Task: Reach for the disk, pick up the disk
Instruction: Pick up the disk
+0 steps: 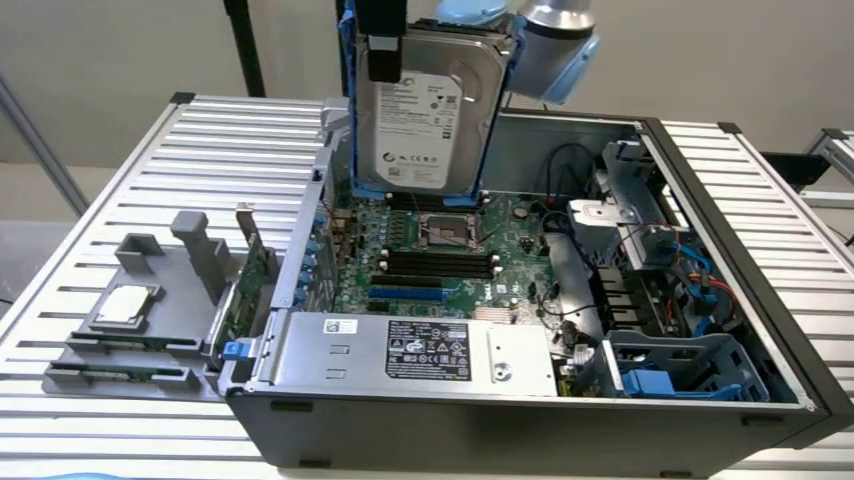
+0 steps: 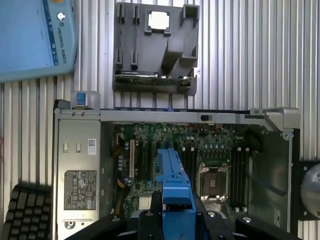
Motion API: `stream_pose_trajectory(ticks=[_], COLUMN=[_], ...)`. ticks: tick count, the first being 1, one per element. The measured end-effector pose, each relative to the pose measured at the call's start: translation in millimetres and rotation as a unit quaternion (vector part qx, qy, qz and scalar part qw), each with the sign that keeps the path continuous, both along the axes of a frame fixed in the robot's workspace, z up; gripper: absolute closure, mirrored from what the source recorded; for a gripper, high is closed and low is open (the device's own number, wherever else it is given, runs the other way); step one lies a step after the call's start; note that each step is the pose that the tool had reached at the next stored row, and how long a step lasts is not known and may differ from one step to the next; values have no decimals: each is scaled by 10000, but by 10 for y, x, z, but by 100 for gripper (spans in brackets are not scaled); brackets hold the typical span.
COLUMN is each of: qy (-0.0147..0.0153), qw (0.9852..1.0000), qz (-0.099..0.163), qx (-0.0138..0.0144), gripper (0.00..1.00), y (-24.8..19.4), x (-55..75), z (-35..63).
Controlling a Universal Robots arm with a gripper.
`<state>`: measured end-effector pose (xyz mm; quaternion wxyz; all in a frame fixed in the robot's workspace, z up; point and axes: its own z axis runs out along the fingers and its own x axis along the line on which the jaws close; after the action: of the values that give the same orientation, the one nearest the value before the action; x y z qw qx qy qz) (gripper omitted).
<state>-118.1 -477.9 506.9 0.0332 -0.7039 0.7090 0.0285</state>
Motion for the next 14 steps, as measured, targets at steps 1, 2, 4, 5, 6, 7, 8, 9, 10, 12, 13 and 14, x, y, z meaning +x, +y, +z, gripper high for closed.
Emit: stream_pose_trajectory(ticks=[1,2,4,5,6,7,8,9,10,12,13,14], qy=[-4,-7,-14,-16,-18,-21,-23,-25,-28,-32,-34,-36], qw=[10000,10000,10000,10000,10000,10000,10000,10000,10000,10000,10000,10000], qz=[0,0,0,0,0,0,0,0,0,0,0,-1], qx=[2,5,9,12,14,17,20,22,25,31,34,37], gripper=[67,67,67,67,67,67,67,67,67,67,67,67], y=[-18,-35,-70,-86,-101,-117,-133,-147,-162,-191,-206,-220], x=[42,86,177,222,267,311,361,406,450,544,588,633], z=[-2,-3,-5,-6,-7,-8,-9,-10,-11,-13,-14,-16])
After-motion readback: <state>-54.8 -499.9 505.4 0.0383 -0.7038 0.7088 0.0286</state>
